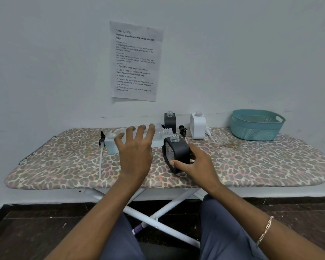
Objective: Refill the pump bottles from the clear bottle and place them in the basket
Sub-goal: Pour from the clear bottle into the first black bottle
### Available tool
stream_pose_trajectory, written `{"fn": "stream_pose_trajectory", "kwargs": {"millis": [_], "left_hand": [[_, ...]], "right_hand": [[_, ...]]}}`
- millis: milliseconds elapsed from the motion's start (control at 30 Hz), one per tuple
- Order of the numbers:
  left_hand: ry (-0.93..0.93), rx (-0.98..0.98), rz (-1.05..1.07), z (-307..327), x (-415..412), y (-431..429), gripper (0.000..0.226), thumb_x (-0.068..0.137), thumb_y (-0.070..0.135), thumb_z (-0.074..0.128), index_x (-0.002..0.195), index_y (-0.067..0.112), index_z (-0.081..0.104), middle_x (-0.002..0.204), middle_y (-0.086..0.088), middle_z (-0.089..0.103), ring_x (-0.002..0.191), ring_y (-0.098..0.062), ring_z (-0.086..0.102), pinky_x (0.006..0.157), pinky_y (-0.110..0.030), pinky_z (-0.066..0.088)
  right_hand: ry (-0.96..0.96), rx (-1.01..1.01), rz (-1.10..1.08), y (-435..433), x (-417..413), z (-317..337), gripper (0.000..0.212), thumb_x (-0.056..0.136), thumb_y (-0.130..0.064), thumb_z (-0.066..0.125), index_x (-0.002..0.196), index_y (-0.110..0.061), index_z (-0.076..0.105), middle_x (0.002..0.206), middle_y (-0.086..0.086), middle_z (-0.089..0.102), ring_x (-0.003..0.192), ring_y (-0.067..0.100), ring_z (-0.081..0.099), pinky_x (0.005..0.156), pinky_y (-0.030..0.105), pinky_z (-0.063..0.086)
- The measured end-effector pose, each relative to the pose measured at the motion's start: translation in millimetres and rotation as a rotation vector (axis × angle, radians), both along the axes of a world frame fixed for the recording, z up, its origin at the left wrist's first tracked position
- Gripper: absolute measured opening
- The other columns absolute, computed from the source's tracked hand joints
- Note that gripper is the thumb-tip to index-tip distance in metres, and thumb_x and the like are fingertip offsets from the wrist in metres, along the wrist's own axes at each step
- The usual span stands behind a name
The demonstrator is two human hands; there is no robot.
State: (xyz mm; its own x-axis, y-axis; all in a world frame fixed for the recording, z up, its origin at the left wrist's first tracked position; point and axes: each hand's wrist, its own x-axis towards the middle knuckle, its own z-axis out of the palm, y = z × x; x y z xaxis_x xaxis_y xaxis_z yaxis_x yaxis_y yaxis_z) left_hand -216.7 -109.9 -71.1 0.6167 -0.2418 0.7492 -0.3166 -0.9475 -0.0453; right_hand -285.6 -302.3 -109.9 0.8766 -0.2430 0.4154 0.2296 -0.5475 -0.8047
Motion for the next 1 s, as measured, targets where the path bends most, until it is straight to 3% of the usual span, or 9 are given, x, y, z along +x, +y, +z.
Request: {"fn": "stream_pose_trajectory", "kwargs": {"millis": [267,433,767,1000], "left_hand": [[0.004,-0.001,0.003,0.4,-0.4,-0.2,0.076,0.073,0.003,0.080,0.142,0.024,0.056,0.133,-0.003,0.066,0.123,-0.035,0.056,0.095,-0.054,0.039],[-0.009,-0.002,0.000,0.0,-0.8,-0.6,0.076,0.073,0.002,0.080,0.142,0.024,0.056,0.133,-0.002,0.066,0.123,-0.035,0.057,0.095,-0.054,0.039],[-0.004,0.001,0.002,0.1,-0.4,-1.6,0.078,0.071,0.004,0.083,0.142,0.025,0.057,0.133,-0.001,0.065,0.124,-0.035,0.056,0.096,-0.054,0.040],[-0.003,0.004,0.004,0.3,-0.5,-1.7,0.078,0.073,0.005,0.083,0.143,0.025,0.056,0.134,-0.001,0.065,0.125,-0.035,0.056,0.096,-0.055,0.040]], "right_hand": [[0.007,0.004,0.011,0.0,-0.9,1.2,0.049,0.076,-0.047,0.088,0.118,-0.039,0.063,0.102,-0.028,0.070,0.103,-0.006,0.063,0.088,0.017,0.051],[0.014,-0.008,0.009,0.3,-1.9,2.4,0.051,0.077,-0.048,0.087,0.121,-0.037,0.062,0.102,-0.029,0.069,0.102,-0.010,0.062,0.084,0.009,0.047],[0.054,-0.053,0.012,-0.2,-1.6,2.5,0.047,0.082,-0.040,0.082,0.120,-0.044,0.055,0.103,-0.022,0.069,0.096,-0.012,0.062,0.082,0.015,0.050],[0.053,-0.067,0.026,-2.3,0.2,-0.5,0.048,0.081,-0.039,0.079,0.123,-0.038,0.057,0.105,-0.016,0.071,0.097,-0.001,0.065,0.086,0.028,0.057]]}}
